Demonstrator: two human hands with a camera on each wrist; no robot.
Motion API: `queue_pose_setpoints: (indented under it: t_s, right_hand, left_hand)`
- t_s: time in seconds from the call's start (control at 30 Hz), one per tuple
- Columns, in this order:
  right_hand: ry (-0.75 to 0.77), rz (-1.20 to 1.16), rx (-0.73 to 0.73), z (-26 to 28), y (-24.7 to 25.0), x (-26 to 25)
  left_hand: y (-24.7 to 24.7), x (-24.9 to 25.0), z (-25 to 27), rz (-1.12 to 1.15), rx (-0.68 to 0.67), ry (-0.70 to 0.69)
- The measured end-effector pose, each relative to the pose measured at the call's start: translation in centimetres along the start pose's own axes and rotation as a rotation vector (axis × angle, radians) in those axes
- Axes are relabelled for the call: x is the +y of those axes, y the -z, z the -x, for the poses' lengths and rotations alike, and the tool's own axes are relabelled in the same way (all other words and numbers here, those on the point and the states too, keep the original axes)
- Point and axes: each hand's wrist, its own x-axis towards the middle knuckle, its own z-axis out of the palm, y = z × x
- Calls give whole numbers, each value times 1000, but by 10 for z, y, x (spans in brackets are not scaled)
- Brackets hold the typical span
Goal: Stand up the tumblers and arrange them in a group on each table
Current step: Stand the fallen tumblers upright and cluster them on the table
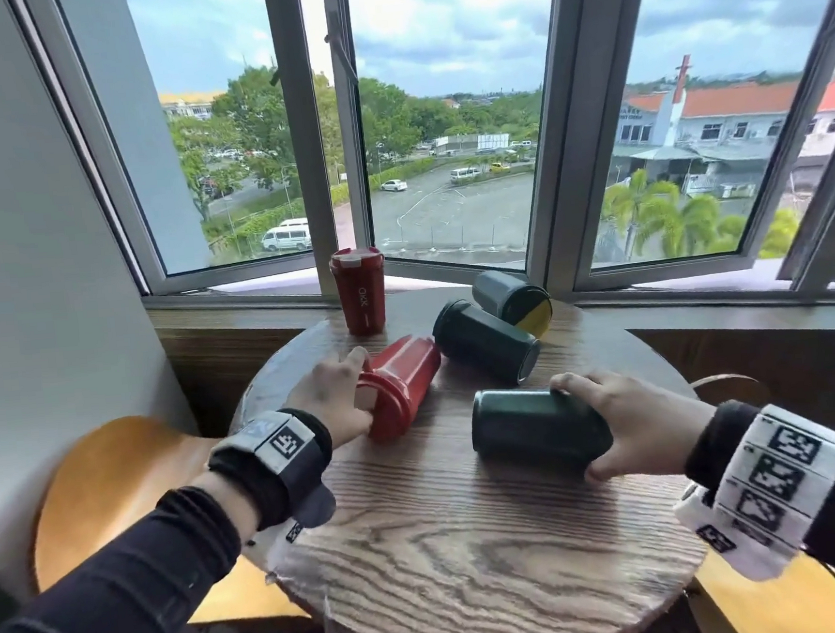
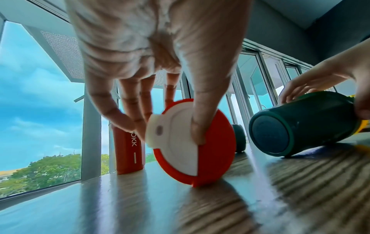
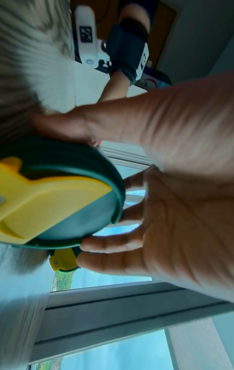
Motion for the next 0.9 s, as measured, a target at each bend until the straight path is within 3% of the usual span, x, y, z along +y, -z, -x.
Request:
queue_pose_setpoints:
  t_s: [0.23, 0.5, 0.9]
  right_hand:
    - [15, -118, 30, -1, 6, -3]
    - [47, -186, 116, 3, 9, -13]
    - [112, -208, 288, -10, 37, -39]
  left_hand:
    - [0, -7, -7, 178, 106, -202]
    - [12, 0, -10, 226, 169, -276]
    - [47, 15, -9, 399, 158, -163]
